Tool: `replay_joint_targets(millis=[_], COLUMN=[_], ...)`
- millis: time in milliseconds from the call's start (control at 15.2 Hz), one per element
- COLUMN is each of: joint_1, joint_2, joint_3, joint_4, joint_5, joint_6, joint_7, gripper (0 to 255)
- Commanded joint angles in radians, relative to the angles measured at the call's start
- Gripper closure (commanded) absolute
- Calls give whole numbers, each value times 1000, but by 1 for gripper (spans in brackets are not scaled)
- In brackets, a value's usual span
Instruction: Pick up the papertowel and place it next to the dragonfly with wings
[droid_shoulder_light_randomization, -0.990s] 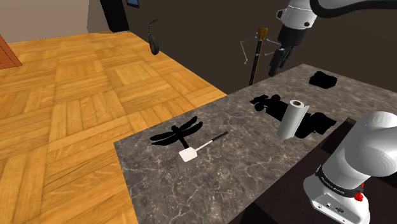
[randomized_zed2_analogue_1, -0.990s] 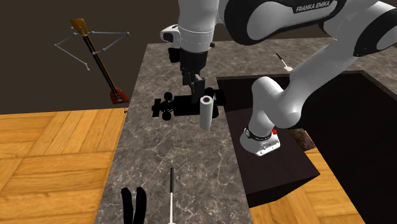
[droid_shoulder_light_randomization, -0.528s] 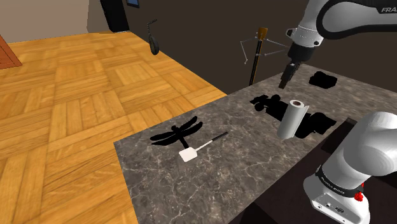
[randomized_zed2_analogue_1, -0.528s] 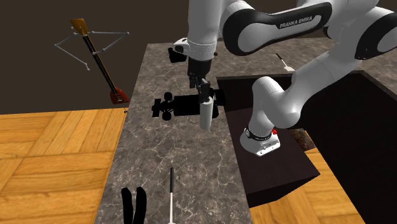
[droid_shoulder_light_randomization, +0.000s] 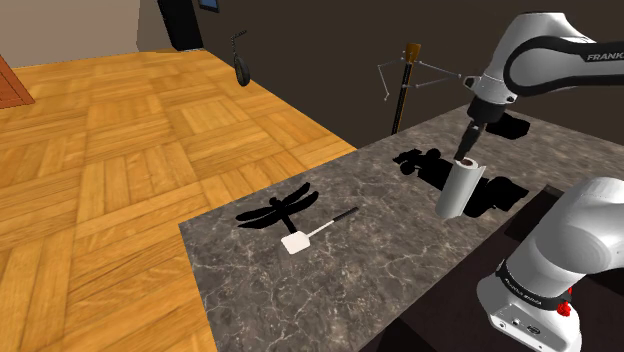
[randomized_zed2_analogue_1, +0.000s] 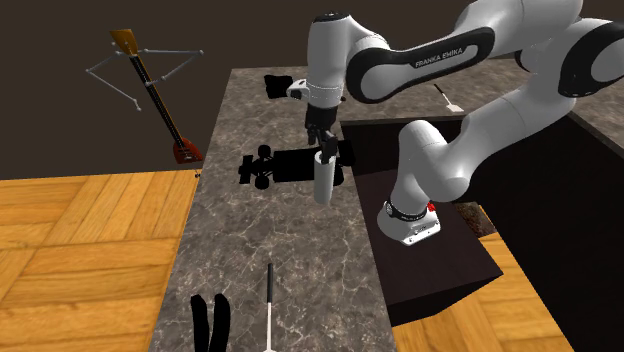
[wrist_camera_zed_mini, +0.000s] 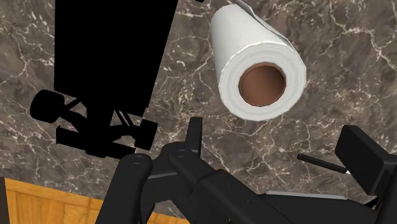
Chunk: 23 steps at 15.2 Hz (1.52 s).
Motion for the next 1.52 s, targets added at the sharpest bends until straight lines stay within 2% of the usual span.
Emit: replay_joint_targets(millis=[0, 396, 924, 990, 1452], joint_1=[-10, -13, -13, -13, -12], joint_2=[-2, 31, 31, 31, 31], joint_3=[-20, -37, -37, -37, -37], joint_4=[-30, -103, -103, -103, -103], joint_5=[-13, -28, -28, -28, -27], joint_6=[25, 130, 130, 130, 130], joint_7=[-18, -17, -17, -17, -17], gripper=[0, 0, 0, 255, 255])
